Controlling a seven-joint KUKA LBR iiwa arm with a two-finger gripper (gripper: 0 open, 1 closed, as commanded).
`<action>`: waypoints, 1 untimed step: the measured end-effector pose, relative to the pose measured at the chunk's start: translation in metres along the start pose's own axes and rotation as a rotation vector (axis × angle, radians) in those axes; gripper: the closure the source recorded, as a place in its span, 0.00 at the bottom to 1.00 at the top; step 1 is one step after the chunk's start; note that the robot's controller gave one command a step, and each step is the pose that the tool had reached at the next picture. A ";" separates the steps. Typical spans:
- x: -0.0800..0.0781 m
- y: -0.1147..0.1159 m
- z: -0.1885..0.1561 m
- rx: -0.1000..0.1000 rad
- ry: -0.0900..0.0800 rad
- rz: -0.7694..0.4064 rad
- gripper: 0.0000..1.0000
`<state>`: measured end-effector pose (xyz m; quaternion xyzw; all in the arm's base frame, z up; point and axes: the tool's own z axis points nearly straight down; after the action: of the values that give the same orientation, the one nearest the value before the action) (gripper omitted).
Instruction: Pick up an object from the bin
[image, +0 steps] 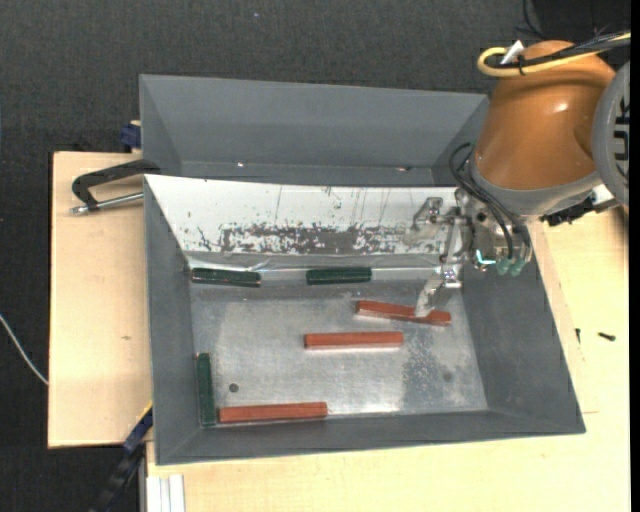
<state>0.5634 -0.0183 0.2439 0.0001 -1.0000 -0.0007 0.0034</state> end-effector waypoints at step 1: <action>-0.001 0.000 -0.004 0.000 -0.008 0.000 0.00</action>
Offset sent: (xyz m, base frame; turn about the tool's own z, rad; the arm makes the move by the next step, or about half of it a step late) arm 0.0054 0.0454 -0.1739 -0.0186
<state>0.5649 -0.0183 0.2479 0.0003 -1.0000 -0.0004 -0.0007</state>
